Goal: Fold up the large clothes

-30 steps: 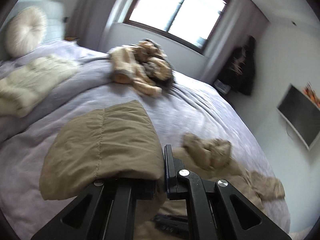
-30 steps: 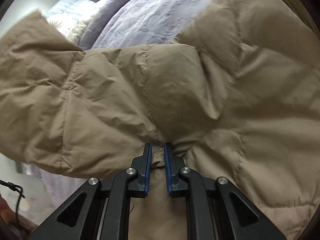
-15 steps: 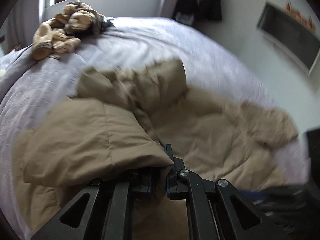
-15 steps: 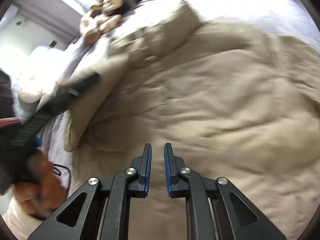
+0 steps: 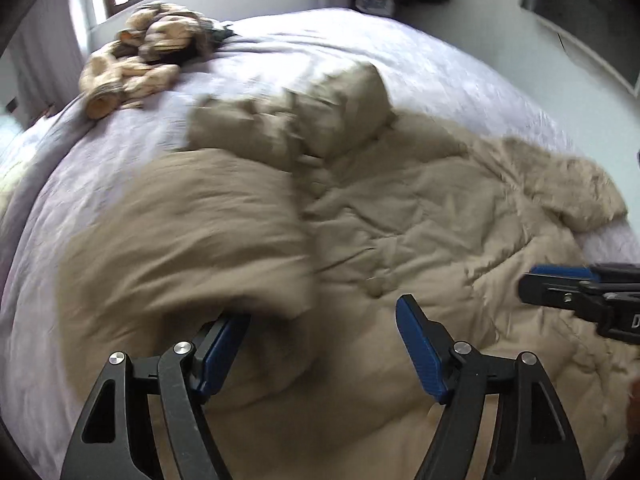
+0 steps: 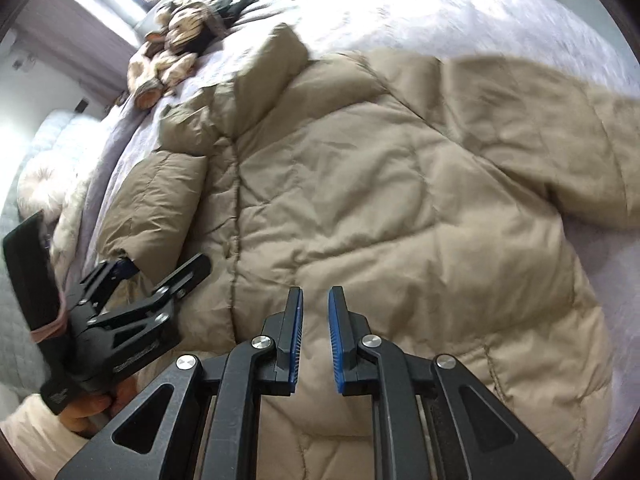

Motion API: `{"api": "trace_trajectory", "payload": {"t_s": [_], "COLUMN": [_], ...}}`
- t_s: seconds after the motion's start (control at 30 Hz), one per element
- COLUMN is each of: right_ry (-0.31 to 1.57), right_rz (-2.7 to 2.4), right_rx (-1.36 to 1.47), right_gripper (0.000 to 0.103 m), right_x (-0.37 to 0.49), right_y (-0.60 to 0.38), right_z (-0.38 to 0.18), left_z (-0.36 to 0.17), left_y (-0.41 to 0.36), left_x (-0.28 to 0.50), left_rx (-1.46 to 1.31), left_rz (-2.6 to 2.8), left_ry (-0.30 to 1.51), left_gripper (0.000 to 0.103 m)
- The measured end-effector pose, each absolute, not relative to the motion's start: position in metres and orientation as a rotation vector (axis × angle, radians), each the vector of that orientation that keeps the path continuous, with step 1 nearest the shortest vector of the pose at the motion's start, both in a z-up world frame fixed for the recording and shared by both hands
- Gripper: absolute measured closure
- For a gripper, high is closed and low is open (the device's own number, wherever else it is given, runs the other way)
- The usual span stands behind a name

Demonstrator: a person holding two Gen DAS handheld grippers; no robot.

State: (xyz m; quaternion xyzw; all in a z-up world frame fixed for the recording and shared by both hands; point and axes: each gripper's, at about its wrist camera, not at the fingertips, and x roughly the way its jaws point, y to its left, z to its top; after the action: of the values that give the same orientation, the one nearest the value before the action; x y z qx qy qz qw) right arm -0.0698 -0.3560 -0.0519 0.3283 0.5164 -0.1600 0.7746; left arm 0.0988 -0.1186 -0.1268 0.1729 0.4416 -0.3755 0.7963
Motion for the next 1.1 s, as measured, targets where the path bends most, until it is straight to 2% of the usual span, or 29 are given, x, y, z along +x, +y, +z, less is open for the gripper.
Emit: {"api": "trace_trajectory", "payload": {"t_s": [0.03,0.07,0.1,0.2,0.3,0.47,0.53,0.57,0.6,0.67,0.73,0.8,0.9,0.97,1.0,1.03,1.07,1.1], "right_ry": [1.12,1.115,1.098,1.062,1.048,1.074,1.064,1.058,1.043,1.025,0.966,0.965,1.05,1.05,1.044,1.04,1.036,1.025], "right_rz": [-0.332,-0.315,-0.293,-0.203,-0.116,-0.071,-0.113,-0.15,-0.192,-0.25,-0.336,-0.435,-0.484,-0.427,-0.391,-0.354,-0.305,-0.245], "right_rx": [0.665,0.616,0.566,0.418,0.205,-0.131,-0.284,-0.352,-0.404,-0.381,-0.195,0.07,0.463,0.483,0.378,0.287,0.198,0.122], "right_gripper": [0.056,0.026,0.018,0.018,0.018,0.018,0.021,0.045,0.101,0.102,0.102,0.102,0.102,0.1,0.096,0.072,0.025,0.011], "right_x": [-0.066,-0.057,-0.048,-0.018,0.019,0.063,0.08,0.088,0.093,0.096,0.088,0.072,0.045,0.036,0.037,0.038,0.04,0.044], "right_y": [-0.348,-0.34,-0.33,-0.298,-0.25,-0.186,-0.171,-0.169,-0.169,-0.18,-0.213,-0.261,-0.322,-0.325,-0.311,-0.297,-0.279,-0.259], "right_z": [-0.046,-0.04,-0.033,-0.018,-0.016,-0.05,-0.067,-0.075,-0.078,-0.072,-0.049,-0.037,-0.055,-0.05,-0.041,-0.035,-0.031,-0.029], "left_z": [-0.119,-0.113,-0.108,-0.109,-0.139,-0.189,-0.197,-0.199,-0.199,-0.199,-0.201,-0.197,-0.183,-0.174,-0.172,-0.171,-0.17,-0.17], "left_y": [-0.102,-0.086,-0.074,-0.021,0.016,0.042,0.041,0.041,0.042,0.038,0.043,0.048,0.061,0.072,0.076,0.077,0.077,0.076], "left_x": [0.106,0.114,0.121,0.151,0.18,0.195,0.195,0.195,0.193,0.196,0.195,0.198,0.206,0.218,0.228,0.236,0.243,0.25], "left_rx": [0.345,0.322,0.305,0.245,0.187,0.113,0.122,0.125,0.129,0.141,0.132,0.106,0.001,-0.085,-0.104,-0.106,-0.102,-0.098], "left_rz": [-0.772,-0.734,-0.7,-0.521,-0.391,-0.336,-0.342,-0.345,-0.347,-0.355,-0.37,-0.384,-0.466,-0.526,-0.535,-0.535,-0.538,-0.54], "left_ry": [0.93,0.911,0.898,0.906,1.014,1.128,1.122,1.12,1.118,1.115,1.122,1.146,1.154,1.161,1.166,1.165,1.165,1.167], "left_gripper": [0.027,0.027,0.027,0.027,0.027,0.027,0.027,0.027,0.027,0.027,0.026,0.027,0.027,0.027,0.027,0.027,0.027,0.027]}}
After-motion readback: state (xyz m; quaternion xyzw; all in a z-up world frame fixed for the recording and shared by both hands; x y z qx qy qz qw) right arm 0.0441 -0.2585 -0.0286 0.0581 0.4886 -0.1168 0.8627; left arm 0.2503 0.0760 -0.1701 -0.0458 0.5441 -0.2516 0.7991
